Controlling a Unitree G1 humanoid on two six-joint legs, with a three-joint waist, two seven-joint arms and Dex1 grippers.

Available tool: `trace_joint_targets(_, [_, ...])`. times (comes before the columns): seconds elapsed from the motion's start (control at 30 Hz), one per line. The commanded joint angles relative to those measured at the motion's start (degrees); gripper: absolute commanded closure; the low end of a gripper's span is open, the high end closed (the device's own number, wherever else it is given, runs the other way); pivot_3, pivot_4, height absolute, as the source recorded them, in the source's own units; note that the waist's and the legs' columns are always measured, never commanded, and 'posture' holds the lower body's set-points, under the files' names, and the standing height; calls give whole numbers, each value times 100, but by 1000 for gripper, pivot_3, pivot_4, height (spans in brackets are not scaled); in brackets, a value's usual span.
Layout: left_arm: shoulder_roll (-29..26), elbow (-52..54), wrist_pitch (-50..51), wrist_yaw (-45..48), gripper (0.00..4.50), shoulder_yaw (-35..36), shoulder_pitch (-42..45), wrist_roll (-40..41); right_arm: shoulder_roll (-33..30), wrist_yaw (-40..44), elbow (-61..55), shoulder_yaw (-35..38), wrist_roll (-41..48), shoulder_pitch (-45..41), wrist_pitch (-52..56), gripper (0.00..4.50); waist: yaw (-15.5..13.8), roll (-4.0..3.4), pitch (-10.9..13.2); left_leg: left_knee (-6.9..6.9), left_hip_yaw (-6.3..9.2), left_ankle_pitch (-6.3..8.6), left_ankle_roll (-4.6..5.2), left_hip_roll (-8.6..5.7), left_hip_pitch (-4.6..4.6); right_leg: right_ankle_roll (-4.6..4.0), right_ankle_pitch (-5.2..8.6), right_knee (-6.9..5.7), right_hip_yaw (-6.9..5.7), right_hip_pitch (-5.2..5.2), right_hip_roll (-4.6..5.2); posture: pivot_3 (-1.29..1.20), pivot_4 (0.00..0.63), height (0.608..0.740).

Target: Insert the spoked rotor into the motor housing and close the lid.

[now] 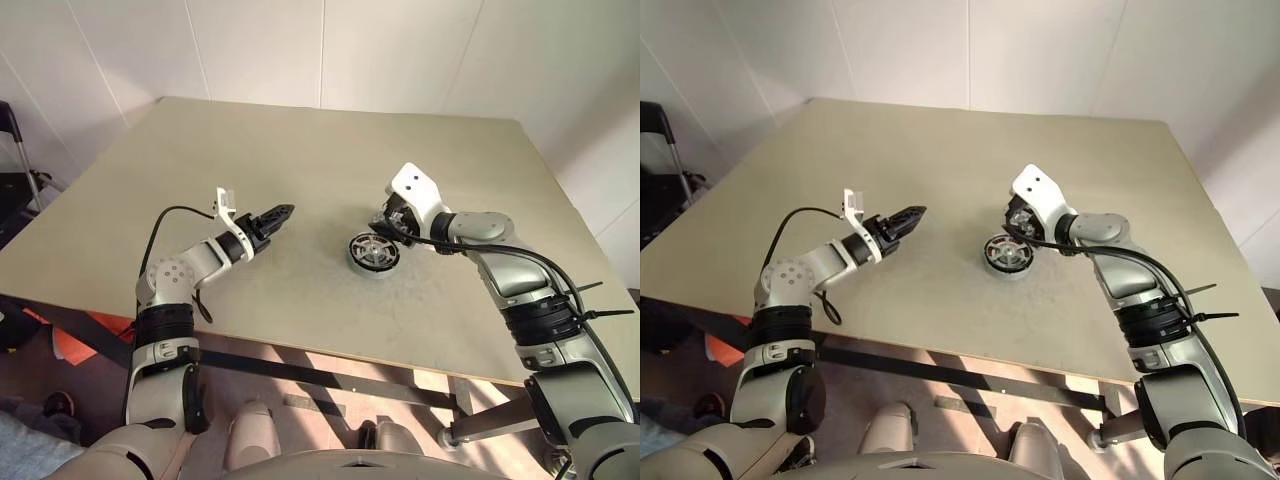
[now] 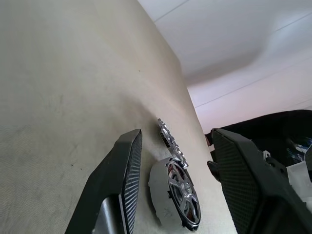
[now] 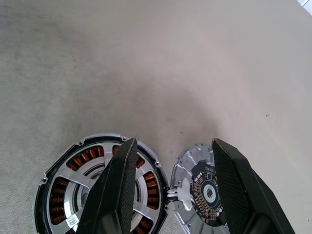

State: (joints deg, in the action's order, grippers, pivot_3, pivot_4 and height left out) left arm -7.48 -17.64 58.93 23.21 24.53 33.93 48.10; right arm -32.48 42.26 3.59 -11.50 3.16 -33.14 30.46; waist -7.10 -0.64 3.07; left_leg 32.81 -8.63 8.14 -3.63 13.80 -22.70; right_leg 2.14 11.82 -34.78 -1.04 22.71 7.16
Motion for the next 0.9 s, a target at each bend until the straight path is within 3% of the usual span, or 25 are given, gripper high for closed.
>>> trace_joint_targets(0.03, [-49, 197, -66, 16, 2098, 13, 60, 129, 1, -54, -211, 134, -8, -24, -43, 1781, -2, 0, 0, 0, 0, 0, 0, 0, 0, 0, 0, 0, 0, 0, 0, 0, 0, 740])
trace_joint_targets(0.27, [-102, 159, -152, 148, 2098, -181, 115, 15, -68, -101, -443, 416, 119, 239, 71, 1781, -6, 1, 0, 0, 0, 0, -1, 0, 0, 0, 0, 0, 0, -1, 0, 0, 0, 740])
trace_joint_targets(0.37, [-153, 161, -171, 178, 2056, -241, 84, -5, -58, -53, -844, 487, 278, 554, 326, 2377, -11, 1, -1, 0, 1, -1, -1, 0, 1, 0, 0, 2, -1, -4, 0, 0, 0, 740])
trace_joint_targets(0.53, [-232, 54, -222, 186, 2056, -272, 80, -47, 91, -90, -964, 348, 338, 1112, 550, 4050, 4, 1, -1, -1, 0, 0, -1, 1, 8, 0, 0, 0, 1, -6, -1, 0, 0, 740])
trace_joint_targets(0.7, [-257, -15, -270, 182, 2056, -285, 125, -76, 400, -414, -150, 160, 57, 1107, 463, 4050, 70, 8, -6, -4, -2, -1, -2, 2, 58, 1, 1, -3, 8, -41, -5, 0, 0, 740])
trace_joint_targets(0.9, [-295, -83, -350, 163, 2056, -252, 133, -105, 320, -238, -449, 355, 265, 891, 473, 4050, 147, 10, -7, -7, 0, 0, -2, -1, 90, 46, 28, 6, 9, -69, -5, 0, 0, 740])
